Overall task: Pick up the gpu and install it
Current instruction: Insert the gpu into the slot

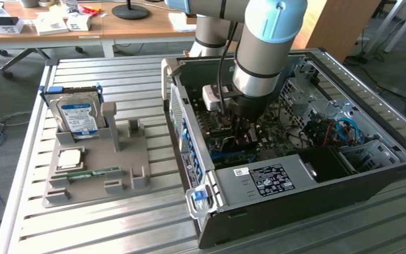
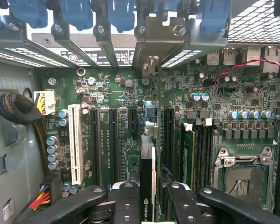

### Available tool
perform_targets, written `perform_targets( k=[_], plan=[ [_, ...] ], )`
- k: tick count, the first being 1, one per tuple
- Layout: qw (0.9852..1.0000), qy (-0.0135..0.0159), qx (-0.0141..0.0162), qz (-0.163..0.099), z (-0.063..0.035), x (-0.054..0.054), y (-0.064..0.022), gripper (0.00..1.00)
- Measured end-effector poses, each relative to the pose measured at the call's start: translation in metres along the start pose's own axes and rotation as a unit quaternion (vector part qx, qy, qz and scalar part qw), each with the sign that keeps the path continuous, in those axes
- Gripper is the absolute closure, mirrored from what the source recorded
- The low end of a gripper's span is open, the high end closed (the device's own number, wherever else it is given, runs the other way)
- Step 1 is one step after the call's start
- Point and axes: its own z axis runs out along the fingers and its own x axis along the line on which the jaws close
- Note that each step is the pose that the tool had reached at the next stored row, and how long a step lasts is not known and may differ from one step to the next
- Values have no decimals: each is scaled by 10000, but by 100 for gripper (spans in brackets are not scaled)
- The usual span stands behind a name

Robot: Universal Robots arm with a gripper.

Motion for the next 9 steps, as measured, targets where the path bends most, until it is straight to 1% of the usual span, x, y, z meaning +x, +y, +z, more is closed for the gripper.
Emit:
perform_targets(
  k=[9],
  plan=[
    [10000,2,1,0,18,1,10,74]
  ],
)
